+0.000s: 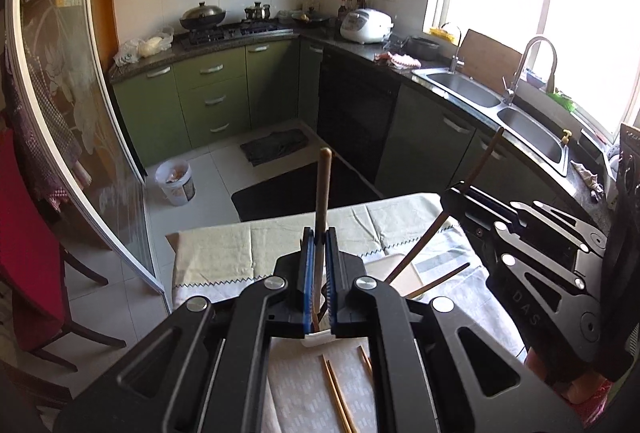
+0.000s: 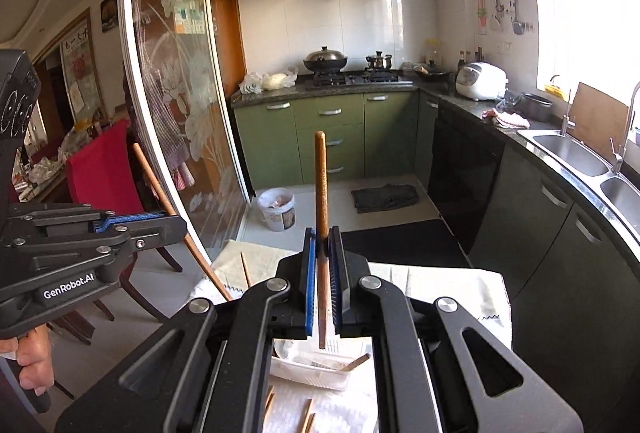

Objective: Organize utensils
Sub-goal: 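Drop the chopstick into the caddy with the left tool while the right tool drops its chopstick in, then lower the left tool onto a wooden chopstick and close it while the right tool approaches another, then lift the chopstick upright with the left tool while the right tool grasps and lifts another chopstick, then drop the chopstick into the caddy with the left tool while the right tool drops its chopstick in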

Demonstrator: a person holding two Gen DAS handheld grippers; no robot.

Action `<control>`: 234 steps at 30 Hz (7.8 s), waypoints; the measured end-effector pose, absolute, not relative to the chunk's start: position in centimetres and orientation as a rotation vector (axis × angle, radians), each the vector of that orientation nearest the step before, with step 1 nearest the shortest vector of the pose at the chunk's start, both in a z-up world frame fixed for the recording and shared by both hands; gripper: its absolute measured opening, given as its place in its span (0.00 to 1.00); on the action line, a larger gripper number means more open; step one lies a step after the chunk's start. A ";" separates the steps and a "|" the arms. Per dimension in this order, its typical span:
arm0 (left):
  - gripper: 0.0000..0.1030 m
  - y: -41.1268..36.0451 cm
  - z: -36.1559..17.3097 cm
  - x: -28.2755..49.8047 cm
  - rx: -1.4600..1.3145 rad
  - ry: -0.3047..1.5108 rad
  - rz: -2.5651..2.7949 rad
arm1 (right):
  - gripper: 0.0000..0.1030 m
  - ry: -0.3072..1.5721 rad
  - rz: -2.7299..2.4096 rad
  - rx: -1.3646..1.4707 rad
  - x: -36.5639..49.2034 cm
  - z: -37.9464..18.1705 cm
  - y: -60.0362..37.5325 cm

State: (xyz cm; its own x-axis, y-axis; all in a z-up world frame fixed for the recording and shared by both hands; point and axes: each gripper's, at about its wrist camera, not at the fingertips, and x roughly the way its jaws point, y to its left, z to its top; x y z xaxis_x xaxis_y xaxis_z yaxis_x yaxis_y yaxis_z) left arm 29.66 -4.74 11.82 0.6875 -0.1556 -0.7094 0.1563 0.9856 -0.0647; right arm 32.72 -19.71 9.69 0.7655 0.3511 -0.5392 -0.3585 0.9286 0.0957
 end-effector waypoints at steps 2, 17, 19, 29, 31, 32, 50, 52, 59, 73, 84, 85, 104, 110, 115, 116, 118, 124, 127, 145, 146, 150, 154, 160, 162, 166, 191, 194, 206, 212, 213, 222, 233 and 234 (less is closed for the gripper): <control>0.06 -5.0 9.9 30.5 0.000 0.845 -0.181 | 0.07 0.620 0.379 -0.033 33.2 8.1 -19.3; 0.33 -4.6 8.0 27.8 -0.003 0.891 -0.188 | 0.28 0.599 0.455 -0.003 27.5 7.6 -22.3; 0.42 -4.5 7.5 26.2 -0.002 0.905 -0.189 | 0.31 0.591 0.474 0.013 24.9 7.2 -23.9; 0.43 -4.4 -6.9 22.7 -0.037 1.253 -0.180 | 0.34 0.808 0.459 0.218 17.8 -5.1 -32.2; 0.41 -4.9 -9.3 23.0 -0.032 1.301 -0.166 | 0.34 0.844 0.448 0.256 17.6 -7.2 -33.1; 0.38 -5.0 -10.4 23.2 -0.029 1.316 -0.155 | 0.34 0.860 0.445 0.273 17.6 -8.1 -33.4; 0.29 -6.9 -14.1 24.8 0.063 1.369 -0.075 | 0.36 0.927 0.433 0.406 17.8 -12.1 -35.9; 0.29 -7.6 -14.6 25.3 0.062 1.378 -0.074 | 0.36 0.929 0.432 0.412 17.7 -12.1 -36.1; 0.15 -8.5 -15.0 27.1 0.069 1.381 -0.061 | 0.36 0.954 0.438 0.360 18.3 -12.2 -34.8; 0.05 -5.8 -11.9 25.2 0.019 1.300 -0.099 | 0.36 1.113 0.484 0.126 24.5 -14.4 -25.8; 0.05 -2.9 -5.2 21.0 -0.027 1.129 -0.134 | 0.21 1.182 0.452 0.014 27.7 -16.0 -22.2; 0.05 -2.6 -4.8 20.4 -0.031 1.115 -0.134 | 0.21 1.184 0.456 0.012 27.7 -16.1 -22.0; 0.05 -1.0 -1.1 14.0 -0.056 0.933 -0.165 | 0.16 1.184 0.360 -0.173 26.8 -16.9 -16.9; 0.05 -1.0 -1.0 13.6 -0.047 0.920 -0.171 | 0.12 1.170 0.353 -0.187 26.0 -17.2 -15.4; 0.05 -1.0 -0.9 13.4 -0.050 0.912 -0.172 | 0.06 1.176 0.371 -0.153 25.8 -16.9 -15.6; 0.05 -1.0 -0.9 13.3 -0.049 0.910 -0.170 | 0.06 1.171 0.374 -0.142 26.0 -16.6 -16.1; 0.05 -0.9 -0.9 13.2 -0.047 0.908 -0.167 | 0.06 1.151 0.386 -0.117 25.9 -15.7 -16.5; 0.06 -0.6 -0.7 12.7 -0.050 0.899 -0.161 | 0.06 1.042 0.416 -0.043 24.6 -11.3 -18.8; 0.06 -0.4 -0.6 12.3 -0.048 0.890 -0.160 | 0.06 0.964 0.441 0.007 23.0 -8.6 -20.3; 0.06 -1.2 0.4 8.7 0.001 0.787 -0.147 | 0.06 0.547 0.459 0.073 8.1 -2.1 -29.4; 0.06 -1.2 0.4 8.6 0.000 0.785 -0.147 | 0.06 0.516 0.458 0.079 7.4 -1.8 -29.9; 0.06 -1.2 0.4 8.5 -0.004 0.782 -0.148 | 0.06 0.403 0.444 0.108 5.6 -0.5 -31.3; 0.06 -1.4 0.5 8.4 0.002 0.780 -0.152 | 0.06 0.411 0.437 0.101 6.1 -0.6 -31.3; 0.06 -1.7 0.5 8.3 0.005 0.779 -0.159 | 0.06 0.426 0.442 0.108 6.9 -1.4 -30.8; 0.06 -1.8 0.5 8.3 0.005 0.779 -0.162 | 0.06 0.419 0.444 0.108 7.1 -1.3 -30.7; 0.05 -1.7 0.5 8.4 0.004 0.779 -0.163 | 0.06 0.405 0.456 0.097 7.2 -0.7 -30.4; 0.05 -1.6 5.5 9.7 -0.023 0.708 -0.195 | 0.06 0.341 0.523 0.049 10.6 3.6 -26.9; 0.05 -1.8 7.6 10.8 -0.022 0.681 -0.209 | 0.06 0.315 0.532 0.059 12.3 5.4 -26.6; 0.05 -4.1 16.3 18.4 -0.015 0.523 -0.219 | 0.06 0.145 0.479 0.064 20.4 12.7 -24.2; 0.05 -5.0 16.7 23.4 -0.026 0.489 -0.196 | 0.06 0.157 0.443 0.077 25.8 13.0 -23.4; 0.05 -5.1 16.3 24.2 -0.028 0.493 -0.191 | 0.06 0.168 0.440 0.079 26.6 12.7 -23.3; 0.05 -5.4 9.8 28.4 -0.035 0.621 -0.183 | 0.06 0.275 0.432 0.051 29.7 8.3 -22.0; 0.07 -5.8 6.0 27.5 -0.002 0.714 -0.188 | 0.20 0.331 0.437 -0.008 28.4 5.9 -20.7; 0.10 -5.7 6.2 27.3 0.003 0.709 -0.183 | 0.22 0.324 0.437 -0.015 27.9 6.2 -20.7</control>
State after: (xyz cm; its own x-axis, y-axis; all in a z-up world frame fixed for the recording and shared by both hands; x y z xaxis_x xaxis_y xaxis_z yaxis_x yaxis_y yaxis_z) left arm 27.29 -5.73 6.19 0.7435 -0.1660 -0.6478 0.1678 0.9840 -0.0596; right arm 27.95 -20.66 6.18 0.8557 0.4131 -0.3118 -0.4178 0.9069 0.0549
